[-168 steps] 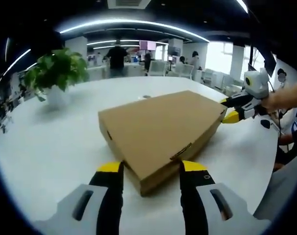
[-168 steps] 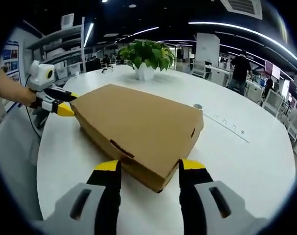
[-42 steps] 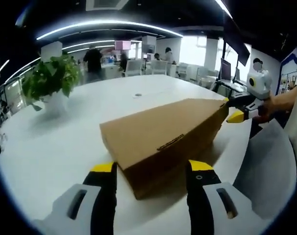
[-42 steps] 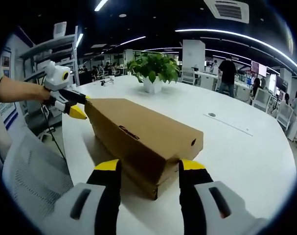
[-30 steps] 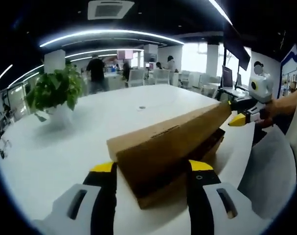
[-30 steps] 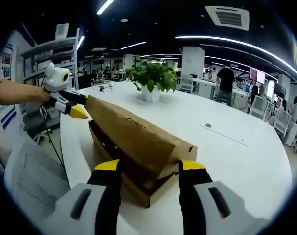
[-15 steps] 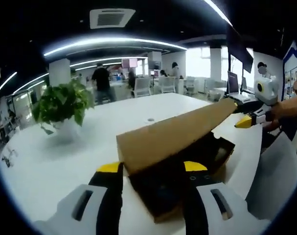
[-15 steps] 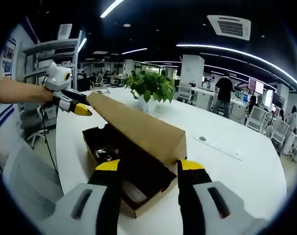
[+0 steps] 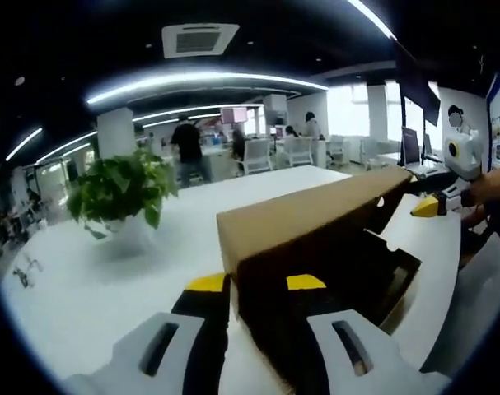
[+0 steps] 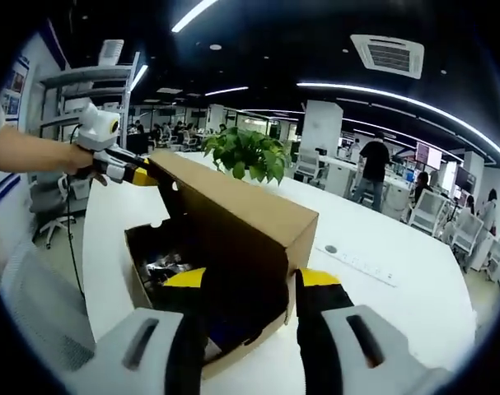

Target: Operate the shoe box by opening the lid, removing the specified soft item, and placing it in the target area until the item is outside and the box remains undamaged.

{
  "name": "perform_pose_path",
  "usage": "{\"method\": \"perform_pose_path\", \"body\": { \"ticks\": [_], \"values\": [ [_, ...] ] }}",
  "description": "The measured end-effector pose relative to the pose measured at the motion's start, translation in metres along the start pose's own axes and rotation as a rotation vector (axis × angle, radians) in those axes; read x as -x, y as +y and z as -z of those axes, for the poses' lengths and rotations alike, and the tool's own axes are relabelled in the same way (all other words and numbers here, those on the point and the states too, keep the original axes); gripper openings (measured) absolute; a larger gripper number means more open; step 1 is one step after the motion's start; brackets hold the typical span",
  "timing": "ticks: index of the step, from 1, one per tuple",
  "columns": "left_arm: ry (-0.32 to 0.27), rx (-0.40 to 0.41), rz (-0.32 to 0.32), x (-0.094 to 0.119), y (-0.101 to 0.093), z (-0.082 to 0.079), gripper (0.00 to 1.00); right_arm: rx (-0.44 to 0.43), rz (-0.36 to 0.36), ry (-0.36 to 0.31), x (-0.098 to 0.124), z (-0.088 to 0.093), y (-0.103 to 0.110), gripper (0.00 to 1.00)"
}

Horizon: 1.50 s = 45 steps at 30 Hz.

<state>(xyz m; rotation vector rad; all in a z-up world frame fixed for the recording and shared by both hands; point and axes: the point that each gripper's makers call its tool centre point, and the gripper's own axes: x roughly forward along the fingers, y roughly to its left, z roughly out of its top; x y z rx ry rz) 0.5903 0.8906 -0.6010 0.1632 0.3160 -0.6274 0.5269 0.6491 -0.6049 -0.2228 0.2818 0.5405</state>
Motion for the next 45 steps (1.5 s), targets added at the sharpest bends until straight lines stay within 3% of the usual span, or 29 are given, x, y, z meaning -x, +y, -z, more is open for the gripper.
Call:
{"method": "perform_pose_path", "body": {
  "ticks": [14,26,34,45],
  "values": [
    [-0.024,-0.001,-0.033,-0.022,0.02,-0.016,0.12,0.011,0.006,-0.013,-0.016,-0.011,-0.021,0.38],
    [-0.028,0.011,-0.066,-0.041,0.038,-0.02,0.01,0.002,0.02,-0.026,-0.03,-0.015,-0.037,0.36],
    [-0.042,0.024,-0.073,-0.054,0.045,-0.023,0.0,-0.015,0.034,-0.038,-0.041,-0.017,-0.051,0.33],
    [-0.058,0.042,-0.075,-0.071,0.053,-0.025,0.0,-0.081,0.058,-0.014,-0.055,0.003,-0.061,0.29]
  ]
}}
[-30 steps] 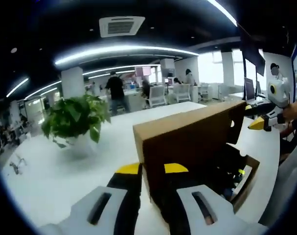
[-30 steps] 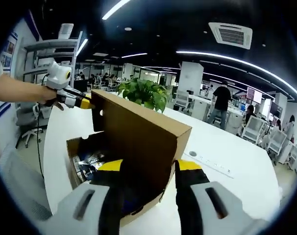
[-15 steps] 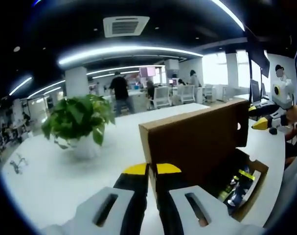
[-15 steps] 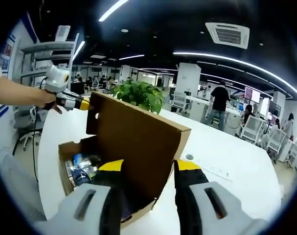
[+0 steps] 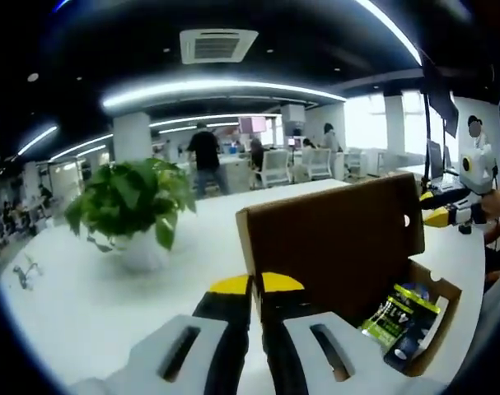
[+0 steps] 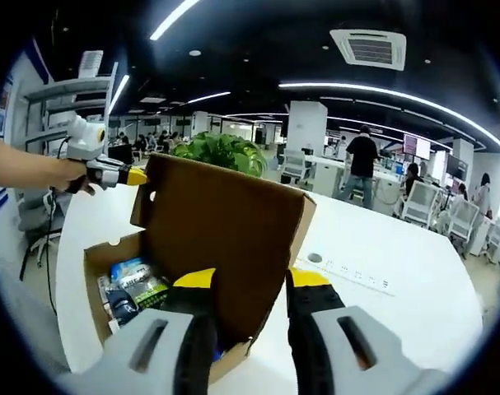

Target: Operate the shoe box by opening the lid, removing the specified soft item, and placing it in the target area until the item is outside and the box remains undamaged.

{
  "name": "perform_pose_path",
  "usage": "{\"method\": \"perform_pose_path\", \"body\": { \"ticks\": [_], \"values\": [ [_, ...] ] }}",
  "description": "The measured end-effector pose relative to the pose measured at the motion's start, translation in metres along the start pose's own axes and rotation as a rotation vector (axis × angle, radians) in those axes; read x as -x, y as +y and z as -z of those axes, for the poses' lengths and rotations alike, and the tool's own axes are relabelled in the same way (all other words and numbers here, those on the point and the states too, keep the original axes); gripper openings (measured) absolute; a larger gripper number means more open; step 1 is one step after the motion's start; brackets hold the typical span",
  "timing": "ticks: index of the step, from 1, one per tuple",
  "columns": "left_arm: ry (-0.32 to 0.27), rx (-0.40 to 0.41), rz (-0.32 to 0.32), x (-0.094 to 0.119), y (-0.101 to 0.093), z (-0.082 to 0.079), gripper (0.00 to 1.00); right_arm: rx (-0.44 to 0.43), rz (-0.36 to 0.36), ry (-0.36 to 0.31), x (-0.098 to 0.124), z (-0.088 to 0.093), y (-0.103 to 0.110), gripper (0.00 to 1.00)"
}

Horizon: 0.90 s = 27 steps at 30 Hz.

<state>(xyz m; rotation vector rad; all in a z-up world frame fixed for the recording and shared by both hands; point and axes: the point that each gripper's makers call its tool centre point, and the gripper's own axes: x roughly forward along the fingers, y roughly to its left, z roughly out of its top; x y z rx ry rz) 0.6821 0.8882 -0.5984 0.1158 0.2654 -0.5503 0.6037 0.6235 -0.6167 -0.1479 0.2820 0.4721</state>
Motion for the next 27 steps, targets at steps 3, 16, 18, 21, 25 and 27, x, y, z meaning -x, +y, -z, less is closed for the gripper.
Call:
{"method": "perform_pose_path", "body": {
  "ticks": [3,16,18,21,25,27],
  "values": [
    [-0.001,0.007,0.0,-0.005,0.002,0.0,0.0,-0.011,0.006,0.019,-0.001,0.01,-0.002,0.27],
    [0.007,0.022,0.003,-0.023,0.009,0.002,0.0,-0.058,0.046,0.098,-0.004,0.048,-0.007,0.13],
    [0.008,0.023,0.005,-0.025,0.01,0.003,0.0,-0.074,0.063,0.111,-0.005,0.052,-0.01,0.1],
    [0.01,0.028,0.006,-0.028,0.011,0.004,0.0,-0.099,0.066,0.123,-0.008,0.057,-0.01,0.07],
    [0.014,0.032,0.006,-0.033,0.012,0.005,0.0,-0.13,0.079,0.144,-0.012,0.063,-0.012,0.04],
    [0.015,0.033,0.007,-0.035,0.012,0.005,0.0,-0.147,0.084,0.146,-0.013,0.064,-0.012,0.04]
  ]
}}
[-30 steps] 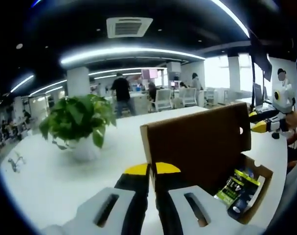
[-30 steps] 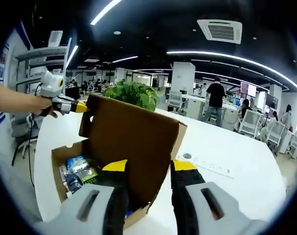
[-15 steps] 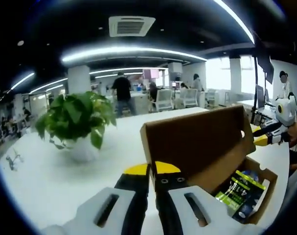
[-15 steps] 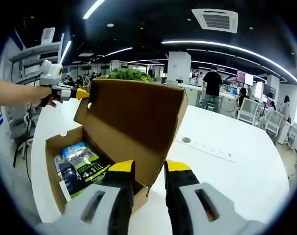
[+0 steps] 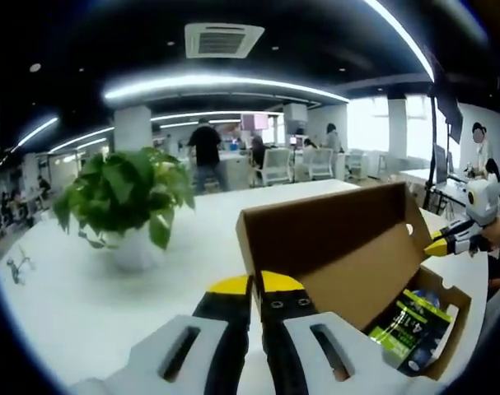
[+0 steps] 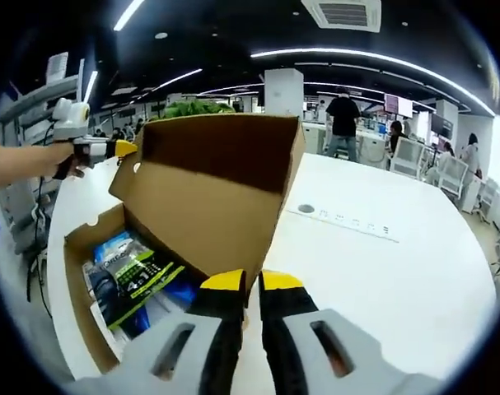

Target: Operate the shoe box by opening the lid, removing the specified soft item, and placing it in the target area until the item is outside and the box remains undamaged.

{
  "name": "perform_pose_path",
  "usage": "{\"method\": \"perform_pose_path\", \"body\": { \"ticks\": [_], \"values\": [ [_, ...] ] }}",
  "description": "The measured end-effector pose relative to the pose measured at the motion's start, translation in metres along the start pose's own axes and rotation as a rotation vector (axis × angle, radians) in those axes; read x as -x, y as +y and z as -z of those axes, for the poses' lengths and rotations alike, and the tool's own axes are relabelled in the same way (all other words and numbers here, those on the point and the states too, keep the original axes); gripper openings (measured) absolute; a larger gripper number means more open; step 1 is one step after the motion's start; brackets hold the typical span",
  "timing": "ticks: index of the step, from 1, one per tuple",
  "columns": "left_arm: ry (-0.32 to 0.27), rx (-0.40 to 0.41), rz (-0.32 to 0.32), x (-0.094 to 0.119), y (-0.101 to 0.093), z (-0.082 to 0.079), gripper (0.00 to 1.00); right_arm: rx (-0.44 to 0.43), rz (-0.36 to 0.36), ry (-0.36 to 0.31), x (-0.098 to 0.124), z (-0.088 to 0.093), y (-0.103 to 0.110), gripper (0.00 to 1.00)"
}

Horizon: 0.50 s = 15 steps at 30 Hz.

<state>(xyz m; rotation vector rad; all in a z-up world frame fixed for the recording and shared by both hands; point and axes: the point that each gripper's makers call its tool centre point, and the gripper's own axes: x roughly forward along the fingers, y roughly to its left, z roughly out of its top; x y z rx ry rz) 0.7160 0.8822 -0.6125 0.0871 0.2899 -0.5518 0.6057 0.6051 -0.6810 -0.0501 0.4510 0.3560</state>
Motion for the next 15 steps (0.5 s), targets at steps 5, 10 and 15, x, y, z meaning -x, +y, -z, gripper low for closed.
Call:
{"method": "perform_pose_path", "body": {
  "ticks": [5,10,15],
  "values": [
    [0.005,0.003,0.0,-0.004,0.001,0.001,0.0,-0.041,0.016,0.021,-0.002,0.005,0.0,0.03],
    [0.011,0.008,0.001,-0.008,0.001,0.002,0.0,-0.057,0.031,0.026,-0.004,0.007,-0.001,0.02],
    [0.016,-0.006,-0.013,-0.012,0.002,0.003,0.01,-0.064,0.04,0.028,-0.005,0.008,-0.003,0.02]
  ]
}}
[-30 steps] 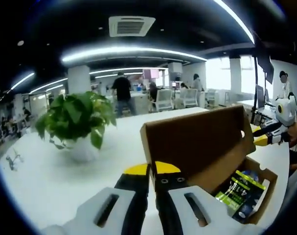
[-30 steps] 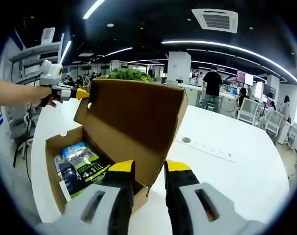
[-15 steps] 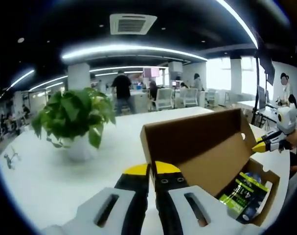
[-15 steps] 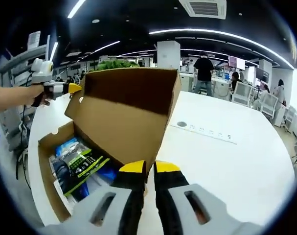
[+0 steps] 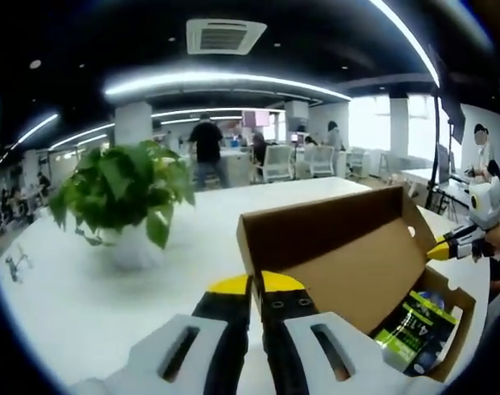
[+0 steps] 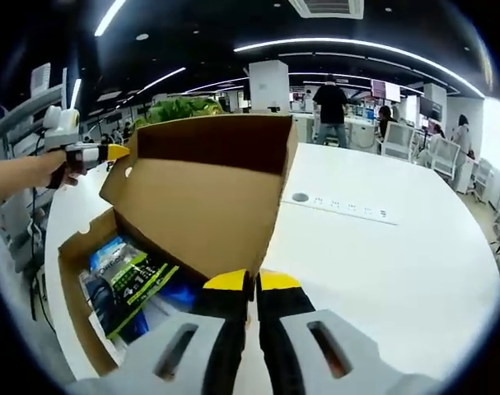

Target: Operate the shoe box by opening the lid, removing the specified soft item, and placing it in the target area until the item is outside and the box remains undamaged.

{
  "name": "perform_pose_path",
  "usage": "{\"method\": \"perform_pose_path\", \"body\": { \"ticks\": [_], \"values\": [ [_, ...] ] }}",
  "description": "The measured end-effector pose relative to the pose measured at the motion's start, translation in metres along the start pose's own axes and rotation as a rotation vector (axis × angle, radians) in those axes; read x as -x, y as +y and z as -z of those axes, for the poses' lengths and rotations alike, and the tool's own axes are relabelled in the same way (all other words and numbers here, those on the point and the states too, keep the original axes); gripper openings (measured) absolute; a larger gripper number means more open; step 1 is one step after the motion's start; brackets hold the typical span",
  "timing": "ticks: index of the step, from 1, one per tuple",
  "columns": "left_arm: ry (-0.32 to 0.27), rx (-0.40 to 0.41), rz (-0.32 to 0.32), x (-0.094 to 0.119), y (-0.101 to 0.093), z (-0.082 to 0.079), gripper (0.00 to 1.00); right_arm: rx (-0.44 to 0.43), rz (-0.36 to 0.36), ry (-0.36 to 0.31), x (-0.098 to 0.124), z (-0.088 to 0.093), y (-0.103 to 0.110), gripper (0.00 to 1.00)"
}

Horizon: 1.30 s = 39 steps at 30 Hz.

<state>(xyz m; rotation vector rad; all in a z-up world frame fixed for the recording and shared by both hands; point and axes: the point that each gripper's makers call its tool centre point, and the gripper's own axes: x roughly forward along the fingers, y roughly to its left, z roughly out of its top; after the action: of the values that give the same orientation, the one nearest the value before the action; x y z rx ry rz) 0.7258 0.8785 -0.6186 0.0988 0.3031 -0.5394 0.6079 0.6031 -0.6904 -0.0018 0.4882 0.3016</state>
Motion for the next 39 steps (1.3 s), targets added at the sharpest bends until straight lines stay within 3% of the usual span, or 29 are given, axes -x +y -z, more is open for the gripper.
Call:
{"method": "perform_pose_path", "body": {
  "ticks": [8,16,23,39],
  "values": [
    [0.034,-0.017,-0.029,0.004,0.002,0.008,0.0,-0.008,0.006,0.002,-0.002,0.0,-0.001,0.01],
    [0.085,0.021,-0.052,0.018,0.007,0.033,0.0,-0.004,0.001,0.013,-0.005,0.0,-0.003,0.02],
    [0.131,0.046,-0.046,0.023,-0.003,0.052,0.0,-0.006,-0.005,0.022,-0.009,0.0,-0.005,0.02],
    [0.182,0.038,-0.079,0.022,-0.011,0.062,0.03,-0.016,-0.016,0.046,-0.013,0.002,-0.008,0.03]
  ]
}}
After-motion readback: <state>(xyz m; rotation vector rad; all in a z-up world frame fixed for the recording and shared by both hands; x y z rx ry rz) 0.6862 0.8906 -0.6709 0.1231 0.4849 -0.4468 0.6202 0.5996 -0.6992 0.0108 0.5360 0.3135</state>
